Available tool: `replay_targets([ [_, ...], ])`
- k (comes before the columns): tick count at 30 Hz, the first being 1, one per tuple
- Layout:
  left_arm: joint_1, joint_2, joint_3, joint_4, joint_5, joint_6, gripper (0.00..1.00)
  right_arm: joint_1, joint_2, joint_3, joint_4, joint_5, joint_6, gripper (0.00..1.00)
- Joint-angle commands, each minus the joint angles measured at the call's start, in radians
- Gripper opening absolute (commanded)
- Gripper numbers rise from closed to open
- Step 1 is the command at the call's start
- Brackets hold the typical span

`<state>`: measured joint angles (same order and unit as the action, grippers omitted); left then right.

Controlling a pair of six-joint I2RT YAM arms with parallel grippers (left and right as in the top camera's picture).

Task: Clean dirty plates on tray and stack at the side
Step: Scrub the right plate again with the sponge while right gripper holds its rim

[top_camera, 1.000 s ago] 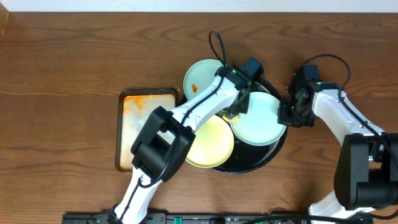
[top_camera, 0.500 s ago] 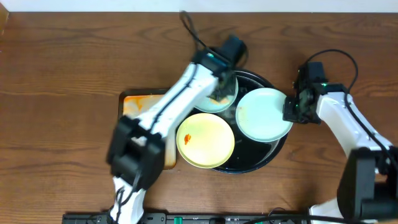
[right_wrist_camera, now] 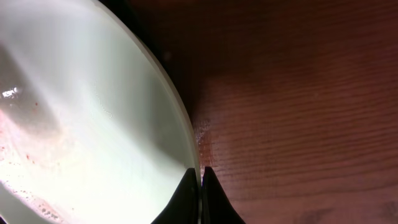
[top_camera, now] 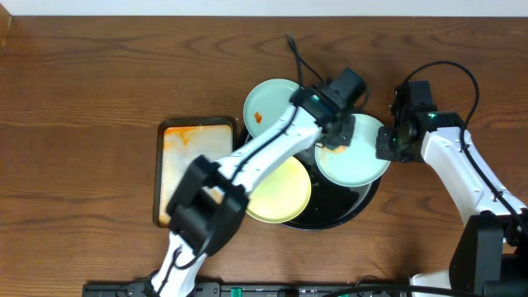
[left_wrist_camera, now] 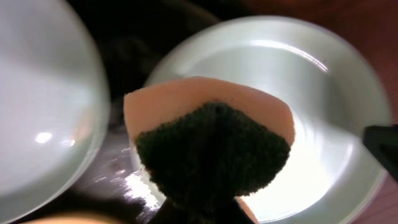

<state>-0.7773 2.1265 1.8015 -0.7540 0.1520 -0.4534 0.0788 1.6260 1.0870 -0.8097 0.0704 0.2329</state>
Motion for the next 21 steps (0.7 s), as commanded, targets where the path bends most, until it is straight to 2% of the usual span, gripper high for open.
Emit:
replay_targets([
  [1, -0.028, 0.069, -0.015, 0.034, 0.056, -0.017, 0.08, 0.01, -0.004, -0.003, -0.002, 0.013, -0.006, 0.01],
  [8, -0.045, 0.142, -0.015, 0.094, 0.076, -0.045, 0.08, 0.01, -0.004, -0.003, -0.003, 0.012, -0.006, 0.01],
  [11, -0.045, 0.19, -0.015, 0.121, 0.064, -0.005, 0.08, 0.01, -0.004, -0.003, -0.009, 0.012, -0.006, 0.01],
  [17, -0.045, 0.254, -0.015, 0.095, -0.177, 0.062, 0.07, 0.01, -0.004, -0.003, -0.016, 0.012, -0.006, 0.01],
  [21, -0.045, 0.255, -0.015, 0.085, -0.268, 0.095, 0.07, 0.01, -0.004, -0.003, -0.018, 0.012, -0.006, 0.01],
])
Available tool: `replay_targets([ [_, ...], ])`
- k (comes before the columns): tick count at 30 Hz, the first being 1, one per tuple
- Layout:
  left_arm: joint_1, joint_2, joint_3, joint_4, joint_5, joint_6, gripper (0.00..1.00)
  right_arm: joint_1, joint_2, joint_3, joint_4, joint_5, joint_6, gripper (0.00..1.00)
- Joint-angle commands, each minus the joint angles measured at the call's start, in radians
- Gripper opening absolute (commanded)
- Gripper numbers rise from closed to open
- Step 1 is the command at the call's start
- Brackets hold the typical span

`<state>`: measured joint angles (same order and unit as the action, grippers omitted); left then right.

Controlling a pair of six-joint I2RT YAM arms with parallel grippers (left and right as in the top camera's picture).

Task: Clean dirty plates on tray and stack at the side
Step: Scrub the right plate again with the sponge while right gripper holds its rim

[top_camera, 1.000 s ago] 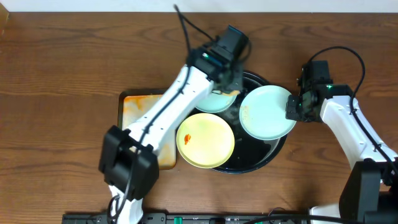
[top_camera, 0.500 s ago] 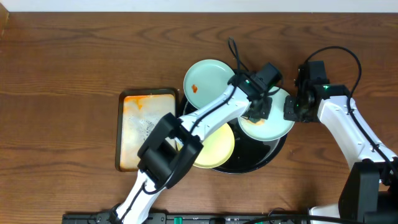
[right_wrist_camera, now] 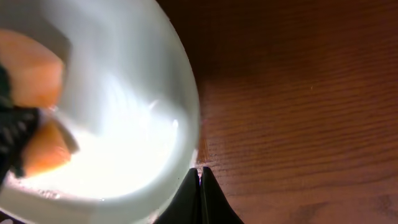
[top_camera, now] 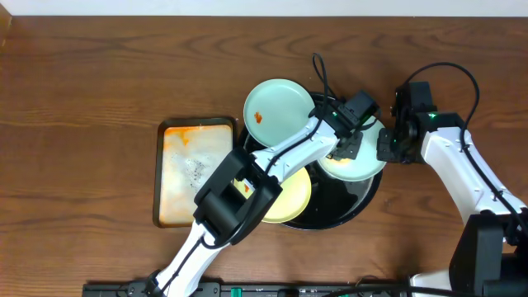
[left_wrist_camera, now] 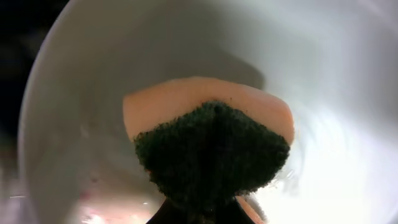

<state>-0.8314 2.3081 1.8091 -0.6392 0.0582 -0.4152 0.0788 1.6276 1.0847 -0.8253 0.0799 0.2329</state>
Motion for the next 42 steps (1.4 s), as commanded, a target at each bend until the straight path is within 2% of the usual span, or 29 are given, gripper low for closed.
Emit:
replay_targets([
  [1, 0.009, 0.074, -0.023, -0.033, -0.188, 0.065, 0.07, 0.01, -0.006, -0.001, -0.002, 0.002, -0.006, 0.01],
  [11, -0.017, 0.074, -0.023, -0.06, -0.203, 0.067, 0.08, 0.01, -0.006, -0.001, 0.05, -0.002, -0.038, 0.03],
  [15, -0.04, 0.074, -0.023, -0.079, -0.189, 0.063, 0.08, 0.006, -0.006, -0.001, 0.149, -0.031, -0.109, 0.29],
  [19, -0.062, 0.074, -0.023, -0.106, -0.19, 0.05, 0.08, -0.022, 0.003, -0.001, 0.215, -0.045, -0.118, 0.4],
  [22, -0.063, 0.074, -0.023, -0.111, -0.19, 0.013, 0.08, -0.046, 0.026, -0.001, 0.216, -0.049, -0.118, 0.4],
  [28, -0.055, 0.073, -0.023, -0.108, -0.173, -0.041, 0.08, -0.072, 0.082, -0.001, 0.189, -0.107, -0.122, 0.34],
  [32, -0.03, 0.073, -0.023, -0.113, -0.084, -0.129, 0.08, -0.09, 0.086, -0.001, 0.17, -0.111, -0.122, 0.34],
  [35, 0.006, 0.073, -0.023, -0.116, 0.053, -0.202, 0.07, -0.12, 0.085, -0.001, 0.163, -0.132, -0.122, 0.35],
  [39, 0.053, 0.073, -0.023, -0.125, 0.17, -0.238, 0.08, -0.187, 0.085, -0.001, 0.174, -0.341, -0.182, 0.35],
  [42, 0.058, 0.073, -0.023, -0.136, 0.17, -0.249, 0.08, -0.238, 0.085, -0.001, 0.206, -0.462, -0.197, 0.36],
])
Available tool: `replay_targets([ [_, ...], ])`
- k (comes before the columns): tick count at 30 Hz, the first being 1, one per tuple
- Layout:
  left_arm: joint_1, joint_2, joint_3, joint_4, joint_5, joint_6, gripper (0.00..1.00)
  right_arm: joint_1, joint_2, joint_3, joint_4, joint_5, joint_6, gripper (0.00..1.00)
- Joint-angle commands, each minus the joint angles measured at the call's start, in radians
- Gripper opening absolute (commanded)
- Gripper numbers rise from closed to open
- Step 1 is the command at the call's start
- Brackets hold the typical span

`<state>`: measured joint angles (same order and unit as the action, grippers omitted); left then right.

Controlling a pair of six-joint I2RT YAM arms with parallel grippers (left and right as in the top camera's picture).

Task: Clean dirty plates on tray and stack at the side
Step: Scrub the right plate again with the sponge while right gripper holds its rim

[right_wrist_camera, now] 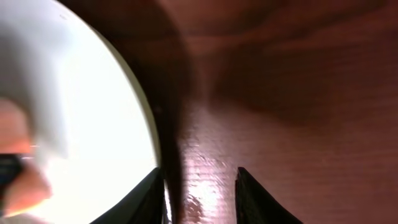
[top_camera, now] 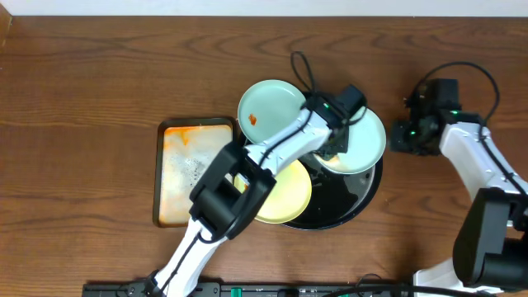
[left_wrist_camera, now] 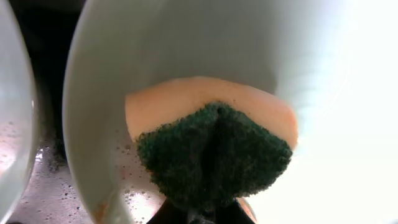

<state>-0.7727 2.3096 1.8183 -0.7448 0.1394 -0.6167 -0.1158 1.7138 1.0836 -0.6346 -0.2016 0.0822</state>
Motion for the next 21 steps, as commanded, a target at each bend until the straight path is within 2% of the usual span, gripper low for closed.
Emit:
replay_targets([
  [1, -0.003, 0.072, -0.032, -0.03, 0.088, -0.047, 0.08, -0.05, -0.001, 0.0, 0.023, -0.201, -0.047, 0.35],
  [10, -0.043, 0.072, -0.032, -0.04, 0.053, -0.008, 0.08, 0.018, 0.074, 0.0, 0.135, -0.134, -0.091, 0.28],
  [16, -0.053, 0.072, -0.032, -0.047, 0.025, -0.001, 0.07, 0.043, 0.135, 0.0, 0.143, -0.122, -0.119, 0.24],
  [20, -0.053, 0.072, -0.032, -0.051, 0.005, 0.002, 0.08, 0.064, 0.147, 0.0, 0.117, -0.05, -0.102, 0.09],
  [21, -0.053, 0.072, -0.032, -0.053, -0.003, 0.003, 0.08, 0.066, 0.147, 0.0, 0.109, -0.015, -0.081, 0.02],
])
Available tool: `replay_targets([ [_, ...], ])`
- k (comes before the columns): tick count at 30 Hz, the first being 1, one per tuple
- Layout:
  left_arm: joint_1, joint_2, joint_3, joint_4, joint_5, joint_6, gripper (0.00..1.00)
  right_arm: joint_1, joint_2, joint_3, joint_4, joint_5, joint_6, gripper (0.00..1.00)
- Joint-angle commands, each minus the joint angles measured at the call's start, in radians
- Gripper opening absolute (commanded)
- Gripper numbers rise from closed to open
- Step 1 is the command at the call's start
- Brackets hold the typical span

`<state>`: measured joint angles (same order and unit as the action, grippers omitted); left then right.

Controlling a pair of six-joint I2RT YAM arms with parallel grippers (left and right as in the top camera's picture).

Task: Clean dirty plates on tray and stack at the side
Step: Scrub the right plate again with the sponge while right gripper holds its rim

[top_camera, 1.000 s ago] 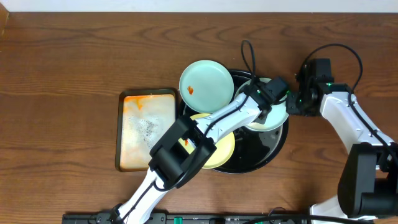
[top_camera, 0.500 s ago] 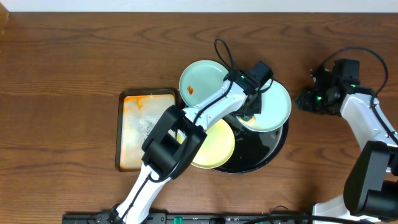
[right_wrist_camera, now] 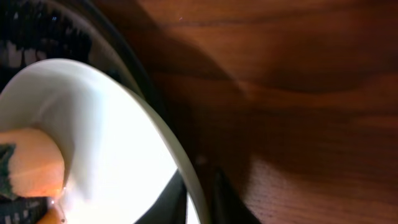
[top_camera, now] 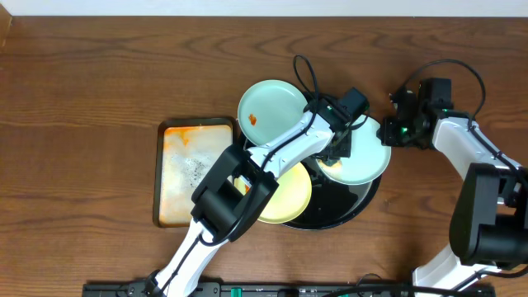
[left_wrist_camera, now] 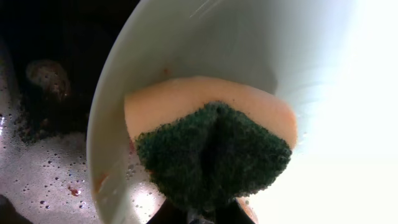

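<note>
A pale green plate point(top_camera: 367, 161) lies over the right side of the round black tray point(top_camera: 346, 206). My left gripper point(top_camera: 334, 153) is shut on an orange sponge with a dark green scouring face point(left_wrist_camera: 211, 149), pressed inside the plate point(left_wrist_camera: 236, 43) near its left rim. My right gripper point(right_wrist_camera: 199, 199) has a finger on each side of the plate's right rim point(right_wrist_camera: 186, 168) and grips it. The sponge point(right_wrist_camera: 31, 168) also shows in the right wrist view. Reddish specks lie on the wet tray point(left_wrist_camera: 43, 124).
A light green plate with an orange stain point(top_camera: 276, 99) leans on the tray's far left. A yellow plate point(top_camera: 285, 194) rests on the tray's front left. A rectangular pan smeared orange point(top_camera: 194, 169) sits to the left. Bare wooden table point(top_camera: 445, 214) lies to the right.
My right gripper was open and clear of the plate to its right; now it is at the rim and closed on it. The sponge sits closer to the plate's left rim.
The right gripper held the pale plate's rim while the sponge hung over it. The sponge was then on the plate's face. Later the right gripper stood open and off the plate, sponge still inside. Now it grips the rim again.
</note>
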<state>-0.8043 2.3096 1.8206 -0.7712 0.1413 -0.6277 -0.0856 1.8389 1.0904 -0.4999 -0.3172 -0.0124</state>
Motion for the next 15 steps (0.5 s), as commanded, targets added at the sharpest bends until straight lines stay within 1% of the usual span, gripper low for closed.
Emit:
replay_targets([
  [1, -0.022, 0.072, -0.034, -0.029, -0.014, 0.013, 0.07, 0.037, 0.022, -0.007, -0.032, 0.126, 0.033, 0.01],
  [6, -0.022, 0.072, -0.034, -0.04, -0.083, 0.013, 0.07, 0.033, 0.022, -0.007, -0.054, 0.169, 0.061, 0.01],
  [10, -0.021, 0.072, -0.034, -0.072, -0.203, 0.012, 0.08, 0.033, 0.022, -0.007, -0.072, 0.232, 0.091, 0.01],
  [15, -0.016, 0.072, -0.034, -0.122, -0.345, 0.001, 0.07, 0.033, 0.022, -0.007, -0.078, 0.243, 0.109, 0.01],
])
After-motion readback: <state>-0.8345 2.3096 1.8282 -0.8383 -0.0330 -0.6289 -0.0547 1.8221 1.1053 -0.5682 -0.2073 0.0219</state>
